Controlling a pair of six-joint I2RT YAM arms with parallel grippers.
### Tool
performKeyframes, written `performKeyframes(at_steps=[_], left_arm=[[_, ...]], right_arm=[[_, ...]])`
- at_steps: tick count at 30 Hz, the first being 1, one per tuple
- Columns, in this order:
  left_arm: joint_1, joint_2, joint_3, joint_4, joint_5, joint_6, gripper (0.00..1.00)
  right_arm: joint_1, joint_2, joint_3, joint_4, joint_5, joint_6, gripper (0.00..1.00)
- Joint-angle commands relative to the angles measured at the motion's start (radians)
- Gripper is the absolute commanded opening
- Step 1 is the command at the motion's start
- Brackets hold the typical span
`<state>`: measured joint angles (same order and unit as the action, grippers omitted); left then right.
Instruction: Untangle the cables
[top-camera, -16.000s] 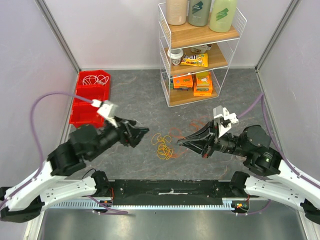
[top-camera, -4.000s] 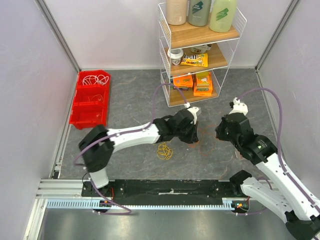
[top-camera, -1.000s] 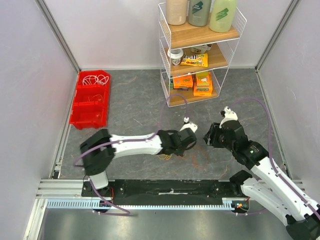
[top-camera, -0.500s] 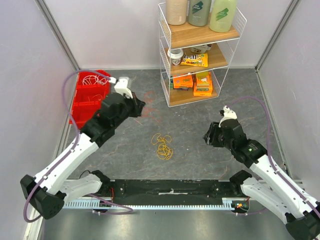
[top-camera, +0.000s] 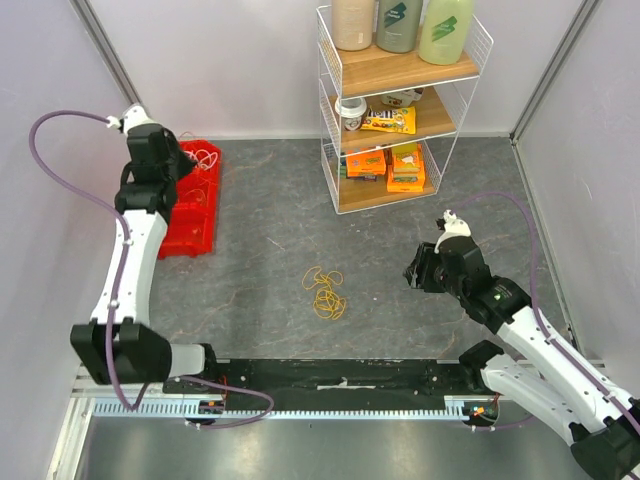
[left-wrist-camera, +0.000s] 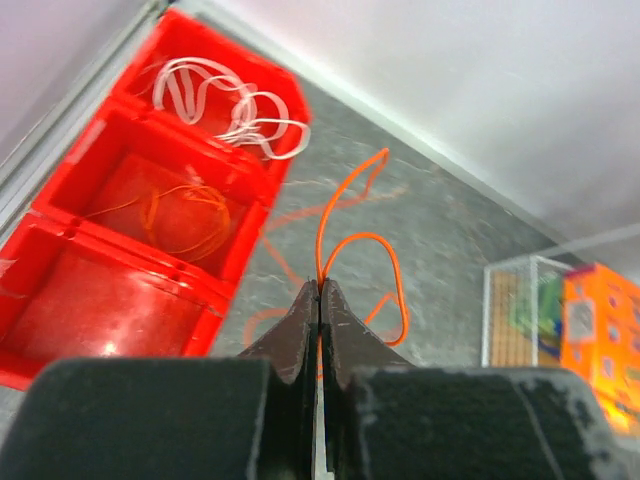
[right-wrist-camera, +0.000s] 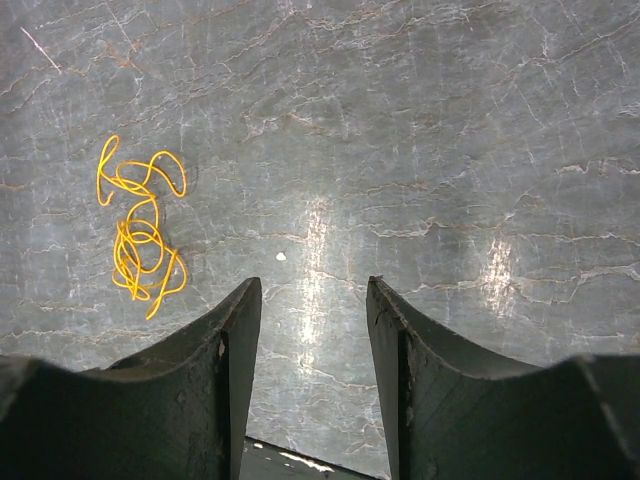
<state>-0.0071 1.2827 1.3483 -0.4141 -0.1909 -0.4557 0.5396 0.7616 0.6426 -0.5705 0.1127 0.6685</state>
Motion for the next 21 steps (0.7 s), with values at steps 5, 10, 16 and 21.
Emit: performKeyframes(at_steps=[5, 10, 16, 21], left_arm=[[0.212, 0.234, 0.104, 0.0, 0.024, -0.207, 0.02], [0.254, 0.354, 0.127, -0.006, 0.016, -0.251, 0.02], [0.265, 0.46, 0.152, -0.045, -0.042, -0.319, 0.02], [0.283, 0.526, 0.179, -0.068, -0.053, -0.408, 0.02]], right_arm=[[0.002, -0.002, 0.019, 0.044, -0.001, -0.033, 0.54], [0.002, 0.021, 0.025, 0.046, 0.011, -0.058, 0.54], [0.002, 0.044, 0.022, 0.06, 0.013, -0.07, 0.54], [0.002, 0.067, 0.015, 0.078, 0.004, -0.072, 0.54]])
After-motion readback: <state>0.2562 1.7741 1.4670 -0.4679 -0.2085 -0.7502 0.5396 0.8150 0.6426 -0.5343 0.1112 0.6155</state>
